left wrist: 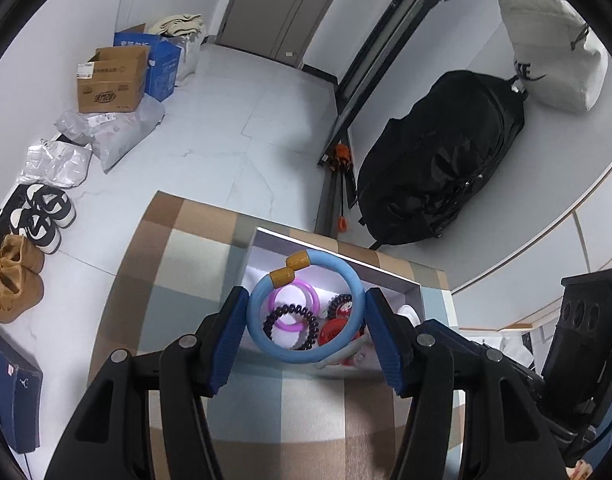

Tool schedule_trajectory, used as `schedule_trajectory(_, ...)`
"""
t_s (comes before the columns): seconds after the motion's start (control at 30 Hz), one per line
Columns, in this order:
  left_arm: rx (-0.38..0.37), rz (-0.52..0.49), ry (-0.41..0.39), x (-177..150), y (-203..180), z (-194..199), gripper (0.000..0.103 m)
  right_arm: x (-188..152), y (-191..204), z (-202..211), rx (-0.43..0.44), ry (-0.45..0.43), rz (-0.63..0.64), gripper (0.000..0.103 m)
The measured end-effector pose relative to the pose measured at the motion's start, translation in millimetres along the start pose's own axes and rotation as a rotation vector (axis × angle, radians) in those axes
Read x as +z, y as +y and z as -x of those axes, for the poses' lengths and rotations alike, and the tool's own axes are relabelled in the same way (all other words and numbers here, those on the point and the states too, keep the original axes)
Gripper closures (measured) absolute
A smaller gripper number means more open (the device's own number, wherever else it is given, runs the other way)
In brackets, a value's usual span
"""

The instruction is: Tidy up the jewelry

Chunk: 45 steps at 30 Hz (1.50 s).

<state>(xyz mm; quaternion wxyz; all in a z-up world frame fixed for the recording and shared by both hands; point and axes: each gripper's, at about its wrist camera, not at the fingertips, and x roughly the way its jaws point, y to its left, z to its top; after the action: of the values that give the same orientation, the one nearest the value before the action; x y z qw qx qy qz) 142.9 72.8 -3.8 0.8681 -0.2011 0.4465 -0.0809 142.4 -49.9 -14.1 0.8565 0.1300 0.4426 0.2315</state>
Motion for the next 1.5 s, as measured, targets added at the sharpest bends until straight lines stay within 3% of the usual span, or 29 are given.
schedule_trajectory(0.4,-0.023,-0.078,0.053,8.0,-17.2,-26.6,0.049,9.9,-38.9,-12.6,-0.021,0.026,-0.116,0.079)
schedule_trajectory(0.67,0.000,-0.074,0.095,8.3,-16.0,-34.8,0.049,11.3,-42.1,-13.6,-0.020,0.023,-0.137,0.079)
schedule_trajectory(0.87,-0.021,-0.048,0.128,6.5,-21.5,-40.8,0.049,10.7,-43.9,-14.6,-0.033,0.038,-0.141,0.078)
schedule_trajectory(0.93,-0.065,-0.023,0.143,7.1,-19.6,-42.4,0.049,12.3,-42.7,-13.5,-0.041,0.037,-0.123,0.077)
schedule_trajectory(1.0,-0.080,0.004,0.142,8.5,-17.7,-41.2,0.046,13.8,-43.7,-11.9,-0.051,0.027,-0.121,0.077)
schedule_trajectory(1.07,-0.087,0.009,0.125,9.6,-16.7,-38.5,0.033,14.9,-44.7,-8.1,-0.045,0.014,-0.122,0.076)
schedule_trajectory(1.1,-0.083,0.010,0.117,10.0,-16.5,-37.1,0.032,15.3,-45.0,-6.6,-0.049,0.006,-0.122,0.074)
schedule_trajectory(1.17,-0.090,0.003,0.113,9.7,-17.2,-36.4,0.031,15.6,-46.1,-1.3,-0.064,-0.020,-0.123,0.058)
schedule_trajectory(1.23,-0.073,-0.015,0.110,9.0,-20.6,-36.1,0.031,15.0,-47.2,2.6,-0.070,-0.042,-0.131,0.036)
schedule_trajectory(1.5,0.042,-0.089,0.055,2.9,-29.3,-23.8,0.030,13.9,-40.2,5.9,-0.126,-0.048,-0.059,0.012)
